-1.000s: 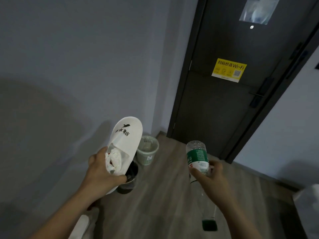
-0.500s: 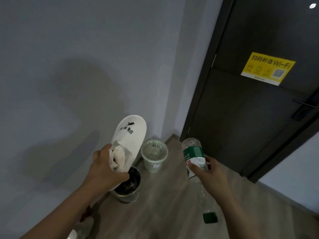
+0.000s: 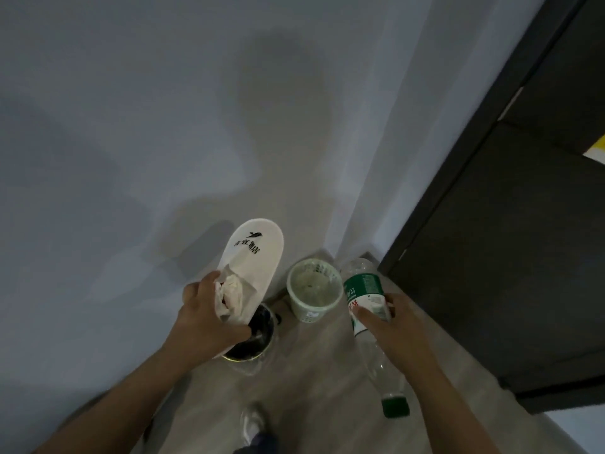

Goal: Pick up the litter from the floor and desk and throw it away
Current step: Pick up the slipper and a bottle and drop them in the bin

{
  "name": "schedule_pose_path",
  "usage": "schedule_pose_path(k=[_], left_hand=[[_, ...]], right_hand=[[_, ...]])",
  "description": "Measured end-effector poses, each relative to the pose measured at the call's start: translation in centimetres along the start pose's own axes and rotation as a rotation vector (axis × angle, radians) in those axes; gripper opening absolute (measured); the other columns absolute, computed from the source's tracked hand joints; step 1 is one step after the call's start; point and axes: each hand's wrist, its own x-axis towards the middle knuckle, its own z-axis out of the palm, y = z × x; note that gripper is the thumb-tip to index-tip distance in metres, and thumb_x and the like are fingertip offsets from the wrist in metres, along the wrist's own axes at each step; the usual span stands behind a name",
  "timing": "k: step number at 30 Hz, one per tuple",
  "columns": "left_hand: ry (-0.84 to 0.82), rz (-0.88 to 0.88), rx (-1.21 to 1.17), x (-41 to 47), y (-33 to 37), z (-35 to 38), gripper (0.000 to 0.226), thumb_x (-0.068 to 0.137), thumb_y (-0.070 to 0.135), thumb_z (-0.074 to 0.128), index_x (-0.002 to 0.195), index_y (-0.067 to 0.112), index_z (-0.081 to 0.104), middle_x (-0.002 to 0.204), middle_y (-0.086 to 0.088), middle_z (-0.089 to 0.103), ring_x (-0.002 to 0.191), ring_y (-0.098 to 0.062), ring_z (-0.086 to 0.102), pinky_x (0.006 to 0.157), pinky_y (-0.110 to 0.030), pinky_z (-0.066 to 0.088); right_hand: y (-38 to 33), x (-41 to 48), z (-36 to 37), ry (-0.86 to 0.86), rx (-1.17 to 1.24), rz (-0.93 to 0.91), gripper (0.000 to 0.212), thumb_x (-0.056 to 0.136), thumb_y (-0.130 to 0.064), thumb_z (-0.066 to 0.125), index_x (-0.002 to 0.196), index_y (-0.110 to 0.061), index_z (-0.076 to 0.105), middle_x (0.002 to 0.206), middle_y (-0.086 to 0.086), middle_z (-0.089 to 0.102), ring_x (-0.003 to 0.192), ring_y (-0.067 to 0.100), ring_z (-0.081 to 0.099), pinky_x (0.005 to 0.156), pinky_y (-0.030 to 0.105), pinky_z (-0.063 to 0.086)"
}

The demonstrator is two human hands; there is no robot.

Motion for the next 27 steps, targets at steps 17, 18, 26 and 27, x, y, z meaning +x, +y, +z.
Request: schedule_pose_path(k=[17,18,26,27], left_hand=[[-0.168,-0.354,0.162,15.1,-8.6,8.1,0.112,0.050,0.050,0.083,0.143,0.026,0.025,0.131,-0.006,0.026,0.114,-0.035,0.047,0.088,-0.036,0.043],[-0.181,-0.377,0.173,15.4,-9.0,8.7,0.113,0.049,0.051,0.082,0.143,0.026,0.024,0.132,-0.005,0.026,0.116,-0.033,0.045,0.090,-0.036,0.044],[-0.236,-0.564,0.199,18.6,-12.6,15.2,0.111,0.050,0.049,0.084,0.142,0.027,0.025,0.132,-0.006,0.026,0.115,-0.030,0.045,0.093,-0.042,0.050],[-0.247,-0.591,0.207,19.1,-13.2,16.2,0.112,0.050,0.049,0.084,0.142,0.027,0.024,0.133,-0.006,0.026,0.116,-0.031,0.044,0.093,-0.041,0.050]], right_hand=[[0.7,19.5,11.7,-0.328,-0.277,0.089,0.044,0.075,-0.042,0.076,0.105,-0.024,0.049,0.088,-0.007,0.063,0.073,0.007,0.066,0.059,0.025,0.055],[1.0,20.3,12.3,-0.352,-0.294,0.094,0.045,0.075,-0.042,0.075,0.106,-0.024,0.048,0.088,-0.008,0.062,0.073,0.006,0.065,0.056,0.022,0.054],[4.8,27.6,17.6,-0.529,-0.411,0.104,0.046,0.075,-0.044,0.074,0.108,-0.021,0.051,0.090,-0.005,0.063,0.074,0.009,0.065,0.057,0.025,0.054],[5.5,28.6,18.3,-0.547,-0.424,0.112,0.046,0.075,-0.043,0.074,0.107,-0.020,0.051,0.091,-0.003,0.063,0.076,0.011,0.065,0.063,0.031,0.056]])
